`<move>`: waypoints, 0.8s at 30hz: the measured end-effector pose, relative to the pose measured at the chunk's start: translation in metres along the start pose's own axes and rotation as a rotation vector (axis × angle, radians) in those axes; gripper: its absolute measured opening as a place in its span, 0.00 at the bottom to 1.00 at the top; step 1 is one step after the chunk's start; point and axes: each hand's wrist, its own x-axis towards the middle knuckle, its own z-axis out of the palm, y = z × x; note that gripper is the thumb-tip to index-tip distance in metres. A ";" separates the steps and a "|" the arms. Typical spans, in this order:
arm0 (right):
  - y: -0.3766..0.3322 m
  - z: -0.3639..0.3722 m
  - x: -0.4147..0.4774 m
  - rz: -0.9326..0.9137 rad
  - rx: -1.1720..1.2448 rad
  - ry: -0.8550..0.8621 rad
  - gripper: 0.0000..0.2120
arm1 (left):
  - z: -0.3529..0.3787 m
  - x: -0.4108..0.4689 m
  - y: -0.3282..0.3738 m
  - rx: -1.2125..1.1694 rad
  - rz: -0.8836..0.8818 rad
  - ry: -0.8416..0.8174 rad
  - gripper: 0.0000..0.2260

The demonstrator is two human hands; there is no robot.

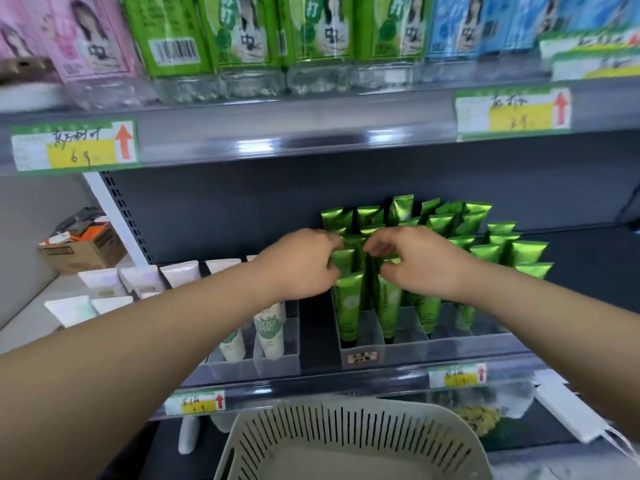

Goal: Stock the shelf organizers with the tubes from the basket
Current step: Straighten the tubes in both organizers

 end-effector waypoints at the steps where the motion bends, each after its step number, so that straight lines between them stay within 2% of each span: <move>1: 0.006 0.000 -0.003 0.006 -0.038 -0.028 0.18 | 0.004 0.001 0.004 -0.001 -0.001 -0.014 0.18; 7: 0.024 0.004 -0.010 -0.004 -0.207 -0.088 0.19 | 0.023 0.006 0.016 0.025 -0.029 -0.084 0.12; 12: 0.031 0.011 -0.006 -0.007 -0.276 -0.078 0.15 | 0.035 0.009 0.019 0.019 -0.070 -0.105 0.15; 24: 0.039 0.022 0.000 0.021 -0.203 0.003 0.10 | 0.044 0.009 0.014 -0.027 -0.041 -0.080 0.14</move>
